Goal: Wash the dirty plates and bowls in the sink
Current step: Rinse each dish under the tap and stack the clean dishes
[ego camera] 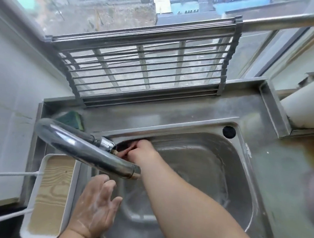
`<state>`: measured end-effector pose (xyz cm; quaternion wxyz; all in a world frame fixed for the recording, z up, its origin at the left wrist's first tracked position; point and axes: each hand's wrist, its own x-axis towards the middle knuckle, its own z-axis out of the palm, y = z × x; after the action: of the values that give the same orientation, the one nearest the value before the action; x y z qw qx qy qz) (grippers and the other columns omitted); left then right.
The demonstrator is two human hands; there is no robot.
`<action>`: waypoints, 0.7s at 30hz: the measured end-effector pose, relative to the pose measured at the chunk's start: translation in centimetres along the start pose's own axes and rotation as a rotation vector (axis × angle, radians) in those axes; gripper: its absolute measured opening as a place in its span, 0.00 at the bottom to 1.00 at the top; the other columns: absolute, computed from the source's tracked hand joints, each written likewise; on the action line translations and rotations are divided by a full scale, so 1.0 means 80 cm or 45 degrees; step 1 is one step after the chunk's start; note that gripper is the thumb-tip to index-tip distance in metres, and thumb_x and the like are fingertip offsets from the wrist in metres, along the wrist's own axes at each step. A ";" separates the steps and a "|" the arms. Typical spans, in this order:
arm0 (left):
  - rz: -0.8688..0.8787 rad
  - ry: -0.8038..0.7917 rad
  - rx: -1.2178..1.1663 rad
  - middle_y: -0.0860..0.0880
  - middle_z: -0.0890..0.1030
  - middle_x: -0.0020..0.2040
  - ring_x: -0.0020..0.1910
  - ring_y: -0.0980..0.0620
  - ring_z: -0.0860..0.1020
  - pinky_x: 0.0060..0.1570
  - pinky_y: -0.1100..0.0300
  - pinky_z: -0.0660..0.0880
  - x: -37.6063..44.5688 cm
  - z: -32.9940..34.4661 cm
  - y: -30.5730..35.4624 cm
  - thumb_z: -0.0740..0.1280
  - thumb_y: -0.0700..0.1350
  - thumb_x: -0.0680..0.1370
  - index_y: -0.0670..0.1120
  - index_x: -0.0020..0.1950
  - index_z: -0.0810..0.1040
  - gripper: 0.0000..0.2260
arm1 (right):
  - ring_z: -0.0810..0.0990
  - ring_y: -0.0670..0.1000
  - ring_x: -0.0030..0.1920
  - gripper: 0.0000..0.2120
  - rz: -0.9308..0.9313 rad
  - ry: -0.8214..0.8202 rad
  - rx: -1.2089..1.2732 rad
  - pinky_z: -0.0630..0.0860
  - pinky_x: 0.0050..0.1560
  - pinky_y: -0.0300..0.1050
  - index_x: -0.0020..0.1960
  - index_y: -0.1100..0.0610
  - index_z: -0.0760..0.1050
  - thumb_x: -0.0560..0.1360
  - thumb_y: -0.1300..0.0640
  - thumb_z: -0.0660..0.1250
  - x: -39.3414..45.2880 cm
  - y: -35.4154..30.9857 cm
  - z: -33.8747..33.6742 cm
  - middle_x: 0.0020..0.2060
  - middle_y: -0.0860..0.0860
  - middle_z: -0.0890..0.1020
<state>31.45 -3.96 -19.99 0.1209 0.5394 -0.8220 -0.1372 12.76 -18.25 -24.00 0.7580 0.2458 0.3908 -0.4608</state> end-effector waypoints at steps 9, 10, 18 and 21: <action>0.010 0.005 0.006 0.45 0.71 0.52 0.47 0.42 0.74 0.54 0.50 0.70 0.002 -0.003 0.004 0.52 0.60 0.84 0.46 0.57 0.69 0.18 | 0.73 0.51 0.40 0.22 -0.359 0.521 -0.079 0.78 0.44 0.45 0.42 0.52 0.70 0.54 0.72 0.58 -0.109 -0.192 -0.108 0.37 0.53 0.74; 0.018 0.010 0.000 0.46 0.71 0.51 0.47 0.42 0.73 0.53 0.50 0.70 0.003 -0.004 0.005 0.52 0.60 0.84 0.46 0.57 0.69 0.18 | 0.67 0.47 0.34 0.21 -0.376 0.545 -0.192 0.71 0.32 0.40 0.40 0.49 0.66 0.55 0.72 0.59 -0.125 -0.178 -0.108 0.31 0.50 0.68; 0.002 0.047 0.063 0.46 0.71 0.56 0.53 0.43 0.72 0.55 0.52 0.68 0.003 -0.005 0.005 0.51 0.64 0.83 0.47 0.59 0.71 0.23 | 0.82 0.52 0.40 0.10 -0.577 -0.438 -2.606 0.79 0.42 0.49 0.48 0.55 0.82 0.78 0.48 0.68 -0.101 -0.053 -0.032 0.39 0.50 0.84; -0.033 0.060 0.108 0.45 0.73 0.57 0.55 0.44 0.73 0.53 0.53 0.69 0.002 -0.005 0.008 0.51 0.66 0.82 0.48 0.61 0.72 0.24 | 0.83 0.54 0.53 0.11 -0.948 -1.164 -3.484 0.77 0.53 0.47 0.58 0.50 0.84 0.81 0.48 0.67 -0.065 -0.013 0.018 0.53 0.50 0.86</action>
<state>30.96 -3.92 -19.38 0.1154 0.5576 -0.8170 -0.0912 10.93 -17.16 -18.93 0.2911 -0.9122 0.2828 0.0565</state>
